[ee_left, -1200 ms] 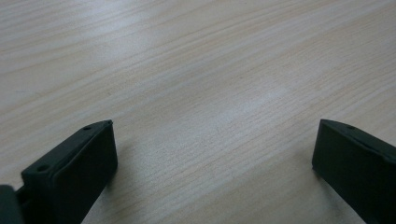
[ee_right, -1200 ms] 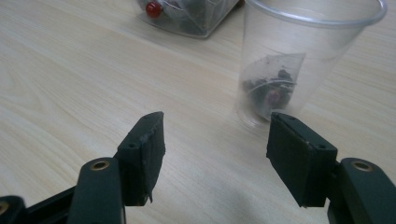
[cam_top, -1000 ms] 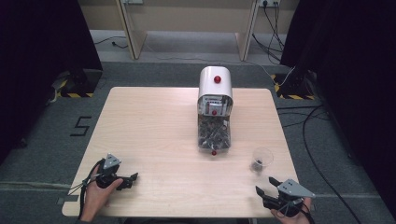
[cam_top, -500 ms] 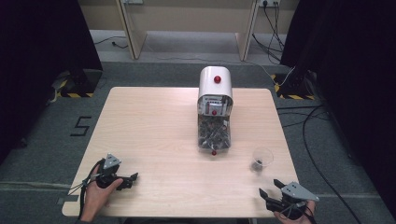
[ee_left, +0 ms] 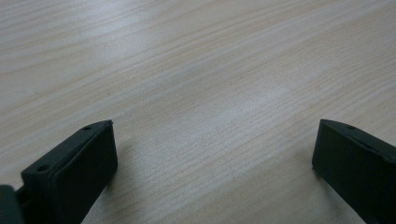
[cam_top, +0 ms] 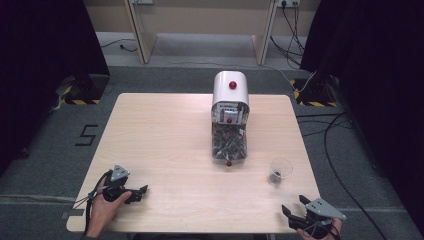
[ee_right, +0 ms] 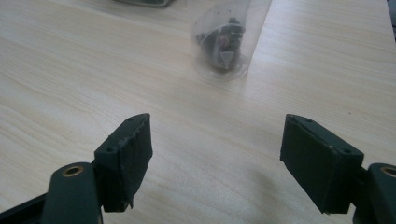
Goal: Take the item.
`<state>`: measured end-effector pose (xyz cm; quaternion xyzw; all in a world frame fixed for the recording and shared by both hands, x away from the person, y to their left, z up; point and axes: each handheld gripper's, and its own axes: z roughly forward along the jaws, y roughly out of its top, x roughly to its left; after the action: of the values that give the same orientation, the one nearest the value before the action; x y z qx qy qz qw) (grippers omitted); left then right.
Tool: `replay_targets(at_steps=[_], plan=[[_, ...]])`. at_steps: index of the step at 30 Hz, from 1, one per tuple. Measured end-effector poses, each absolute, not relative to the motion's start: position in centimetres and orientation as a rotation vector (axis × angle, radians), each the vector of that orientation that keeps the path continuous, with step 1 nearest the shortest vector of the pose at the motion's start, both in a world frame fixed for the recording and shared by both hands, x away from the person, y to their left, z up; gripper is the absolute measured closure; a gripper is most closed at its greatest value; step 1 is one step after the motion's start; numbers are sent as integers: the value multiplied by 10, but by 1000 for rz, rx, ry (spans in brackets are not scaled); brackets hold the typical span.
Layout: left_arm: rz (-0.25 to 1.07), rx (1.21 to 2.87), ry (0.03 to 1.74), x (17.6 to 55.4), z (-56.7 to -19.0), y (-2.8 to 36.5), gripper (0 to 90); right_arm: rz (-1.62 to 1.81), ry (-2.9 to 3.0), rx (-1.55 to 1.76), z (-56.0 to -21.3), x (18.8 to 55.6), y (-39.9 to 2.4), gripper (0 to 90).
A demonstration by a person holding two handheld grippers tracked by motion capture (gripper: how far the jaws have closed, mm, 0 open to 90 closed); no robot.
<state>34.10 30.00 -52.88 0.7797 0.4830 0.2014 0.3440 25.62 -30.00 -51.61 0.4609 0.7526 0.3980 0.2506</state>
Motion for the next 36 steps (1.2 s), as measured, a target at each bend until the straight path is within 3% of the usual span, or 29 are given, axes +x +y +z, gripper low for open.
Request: replay_targets(at_steps=[17, 36], plan=[[523, 2025, 1255, 341, -529, 300, 0, 1054, 2113, 1250, -531, 252, -304, 156], [523, 2025, 1255, 341, -529, 300, 0, 1089, 2101, 1224, -534, 250, -307, 148]])
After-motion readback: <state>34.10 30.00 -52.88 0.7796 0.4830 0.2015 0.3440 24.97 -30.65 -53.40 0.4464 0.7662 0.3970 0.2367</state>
